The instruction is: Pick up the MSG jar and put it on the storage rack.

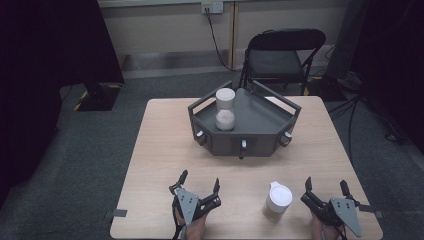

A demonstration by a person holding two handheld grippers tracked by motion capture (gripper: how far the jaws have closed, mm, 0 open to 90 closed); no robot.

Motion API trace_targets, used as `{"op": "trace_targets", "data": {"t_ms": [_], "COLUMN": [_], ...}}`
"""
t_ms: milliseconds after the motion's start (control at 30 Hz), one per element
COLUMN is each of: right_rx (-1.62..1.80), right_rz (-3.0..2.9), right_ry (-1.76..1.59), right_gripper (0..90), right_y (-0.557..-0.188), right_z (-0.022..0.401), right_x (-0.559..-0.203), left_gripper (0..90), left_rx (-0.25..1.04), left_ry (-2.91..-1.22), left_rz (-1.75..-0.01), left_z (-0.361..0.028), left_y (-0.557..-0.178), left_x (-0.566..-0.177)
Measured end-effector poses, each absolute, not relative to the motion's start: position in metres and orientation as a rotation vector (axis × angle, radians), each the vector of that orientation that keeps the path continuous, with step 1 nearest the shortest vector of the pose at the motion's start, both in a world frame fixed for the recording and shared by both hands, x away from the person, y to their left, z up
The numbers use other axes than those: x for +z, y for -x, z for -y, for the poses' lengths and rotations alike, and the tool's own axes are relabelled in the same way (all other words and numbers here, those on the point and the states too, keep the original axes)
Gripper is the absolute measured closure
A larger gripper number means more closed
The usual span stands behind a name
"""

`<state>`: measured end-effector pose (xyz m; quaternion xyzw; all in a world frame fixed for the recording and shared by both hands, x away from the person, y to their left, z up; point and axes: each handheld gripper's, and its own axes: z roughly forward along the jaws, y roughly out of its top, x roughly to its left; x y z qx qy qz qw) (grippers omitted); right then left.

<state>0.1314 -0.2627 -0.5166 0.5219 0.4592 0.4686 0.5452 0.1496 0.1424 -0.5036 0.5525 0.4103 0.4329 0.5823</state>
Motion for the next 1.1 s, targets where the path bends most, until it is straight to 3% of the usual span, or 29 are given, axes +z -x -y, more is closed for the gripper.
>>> {"op": "trace_targets", "data": {"t_ms": [1100], "right_rx": [1.108], "right_rz": [-1.088], "right_ry": [-1.242], "right_gripper": [0.2], "right_y": [-0.132], "right_z": [0.262], "right_x": [-0.516], "left_gripper": [0.4], "left_rx": [1.043], "left_ry": [-1.288], "left_rz": [-1.027], "left_z": [-0.140], "left_y": [-0.149], "left_x": [-0.518]}}
